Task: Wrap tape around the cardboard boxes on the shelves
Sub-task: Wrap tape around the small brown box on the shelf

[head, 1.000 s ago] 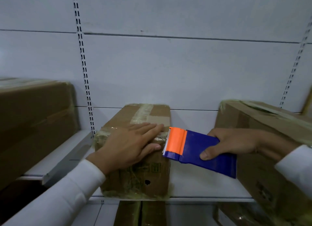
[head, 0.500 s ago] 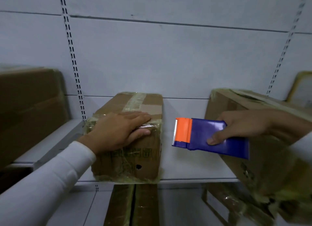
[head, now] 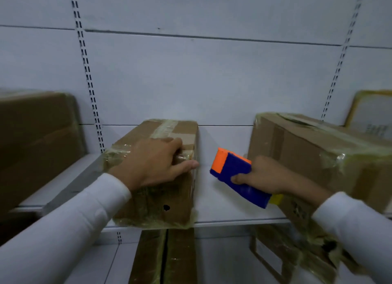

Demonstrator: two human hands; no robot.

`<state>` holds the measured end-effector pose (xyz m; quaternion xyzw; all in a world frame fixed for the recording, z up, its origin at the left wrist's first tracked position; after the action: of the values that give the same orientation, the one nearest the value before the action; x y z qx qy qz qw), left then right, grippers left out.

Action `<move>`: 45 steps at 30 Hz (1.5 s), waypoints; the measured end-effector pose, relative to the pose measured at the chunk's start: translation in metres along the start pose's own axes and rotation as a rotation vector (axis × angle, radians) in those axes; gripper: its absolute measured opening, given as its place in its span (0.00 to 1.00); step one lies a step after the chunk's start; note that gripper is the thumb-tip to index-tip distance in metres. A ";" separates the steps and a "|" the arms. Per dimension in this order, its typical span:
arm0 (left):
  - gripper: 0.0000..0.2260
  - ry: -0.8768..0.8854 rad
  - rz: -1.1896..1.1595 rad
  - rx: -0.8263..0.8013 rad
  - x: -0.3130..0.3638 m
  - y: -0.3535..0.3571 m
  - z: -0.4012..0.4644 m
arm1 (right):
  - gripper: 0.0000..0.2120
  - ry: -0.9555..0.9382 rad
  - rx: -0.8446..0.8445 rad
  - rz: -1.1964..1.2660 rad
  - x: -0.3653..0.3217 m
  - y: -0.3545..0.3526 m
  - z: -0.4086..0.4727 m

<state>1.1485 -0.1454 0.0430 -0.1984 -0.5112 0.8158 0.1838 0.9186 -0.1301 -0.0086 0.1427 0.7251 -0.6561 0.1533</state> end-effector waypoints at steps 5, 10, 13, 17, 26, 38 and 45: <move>0.22 -0.155 0.088 0.052 0.029 0.013 0.014 | 0.25 -0.043 -0.010 0.475 0.005 0.006 -0.004; 0.25 0.012 0.036 0.072 0.007 0.006 -0.004 | 0.19 -0.104 -0.033 0.604 0.009 0.004 -0.012; 0.29 0.110 -0.072 0.054 -0.016 0.000 -0.026 | 0.16 -0.161 0.010 0.655 0.010 -0.008 -0.017; 0.24 0.278 -0.296 0.023 -0.030 -0.005 -0.054 | 0.12 -0.251 0.036 0.696 0.001 -0.027 -0.025; 0.12 -0.190 0.030 0.063 -0.130 -0.017 -0.058 | 0.18 -0.319 -0.064 0.607 -0.006 -0.018 -0.040; 0.27 -0.238 -0.028 0.081 0.037 0.015 0.024 | 0.17 -0.290 -0.077 0.547 0.009 -0.026 -0.056; 0.26 0.048 -0.366 0.270 0.021 0.005 -0.002 | 0.16 -0.313 -0.103 0.510 0.014 -0.036 -0.071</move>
<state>1.1306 -0.1354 0.0349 -0.0956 -0.4205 0.8249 0.3656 0.8881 -0.0629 0.0252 0.2094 0.6657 -0.5730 0.4298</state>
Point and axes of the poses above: each hand's wrist, its own z-axis towards the middle knuckle, its own y-axis out of the palm, x = y × z, the point moved 9 cm from there along z, towards the middle knuckle, and after that the axes turned 6 degrees about -x, right-handed, at the moved point
